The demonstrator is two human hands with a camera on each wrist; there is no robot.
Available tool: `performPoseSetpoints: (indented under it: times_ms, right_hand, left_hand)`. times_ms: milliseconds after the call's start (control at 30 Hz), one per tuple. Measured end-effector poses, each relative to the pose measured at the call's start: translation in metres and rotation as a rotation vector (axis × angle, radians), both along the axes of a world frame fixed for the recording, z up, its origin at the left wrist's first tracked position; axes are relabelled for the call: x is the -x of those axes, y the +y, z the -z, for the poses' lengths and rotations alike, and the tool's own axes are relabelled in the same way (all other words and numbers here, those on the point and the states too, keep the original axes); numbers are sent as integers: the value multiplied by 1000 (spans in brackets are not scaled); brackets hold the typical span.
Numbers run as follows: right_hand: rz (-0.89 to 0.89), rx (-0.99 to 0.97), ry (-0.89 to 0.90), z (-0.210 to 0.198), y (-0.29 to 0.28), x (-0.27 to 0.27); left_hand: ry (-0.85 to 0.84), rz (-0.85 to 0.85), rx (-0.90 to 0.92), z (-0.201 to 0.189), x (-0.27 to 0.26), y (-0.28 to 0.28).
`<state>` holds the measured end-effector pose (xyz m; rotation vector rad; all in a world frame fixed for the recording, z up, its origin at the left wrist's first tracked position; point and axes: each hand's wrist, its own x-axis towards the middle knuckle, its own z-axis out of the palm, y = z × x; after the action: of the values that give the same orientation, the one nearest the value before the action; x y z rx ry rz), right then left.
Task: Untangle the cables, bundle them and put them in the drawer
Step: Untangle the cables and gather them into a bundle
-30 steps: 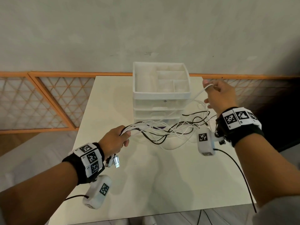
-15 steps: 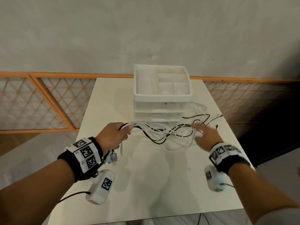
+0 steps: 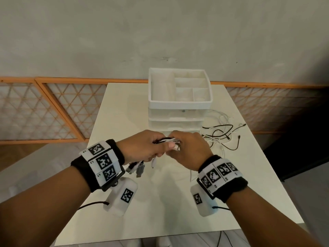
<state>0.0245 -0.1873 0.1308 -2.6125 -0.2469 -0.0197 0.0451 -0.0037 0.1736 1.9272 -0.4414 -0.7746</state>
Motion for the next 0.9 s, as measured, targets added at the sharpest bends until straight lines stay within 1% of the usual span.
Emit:
performPoseSetpoints:
  times_ms: [100,167,233,267,300,367,400,433,500,533,567,600,633,667,700,767,833,900]
  right_hand:
    - [81,144,149,3,-15,-8]
    - [196,199,167,10,-35,-17]
    - [328,153,149,21,-54,-24]
    - [358,130,168,27,-62,-25]
    - [347,126,231,31,-66,-24]
    - [274,158,350,38,-64,-17]
    - [244,192,340,38,-58,-11]
    - [209,234,268,34,-49,-5]
    - [82,301,86,22,-24,6]
    - [-1,284,34,16,-10,10]
    - [-80,212,10,13,3,12]
    - [-132,93,-8,15,10,12]
    - [-142,-52,-22,17,13,11]
    - [-112,-178,-16,19,10,9]
    - [-74,-255,-1,19,5,7]
    - [-6,-270,28,15,-7,4]
    - [38,-268,65,6,-15,4]
    - [23,-257,163,-3,-19,7]
  left_hand:
    - [-25,2,-59,3,2,13]
    - [-71,-32,-108,7,4,20]
    - [-122,-103,-137,13,3,25]
    - [-154,-139,-161,18,2,28]
    - [-192,-161,-207,21,0,29]
    - [-270,-148,-339,25,-2,30]
    - [-290,-117,-398,25,-2,30]
    - [-302,-83,-428,24,-2,28]
    - [-309,-8,-430,19,1,21]
    - [-307,37,-398,16,3,15]
    - [-306,74,-349,13,4,10]
    - [-310,100,-294,12,5,5]
    - [-307,108,-243,11,5,1]
    - [-287,99,-202,12,4,-1]
    - [-255,83,-182,13,4,-2]
    - [-227,71,-177,20,5,0]
    - [-254,82,-167,30,6,3]
    - [-291,83,-189,40,8,2]
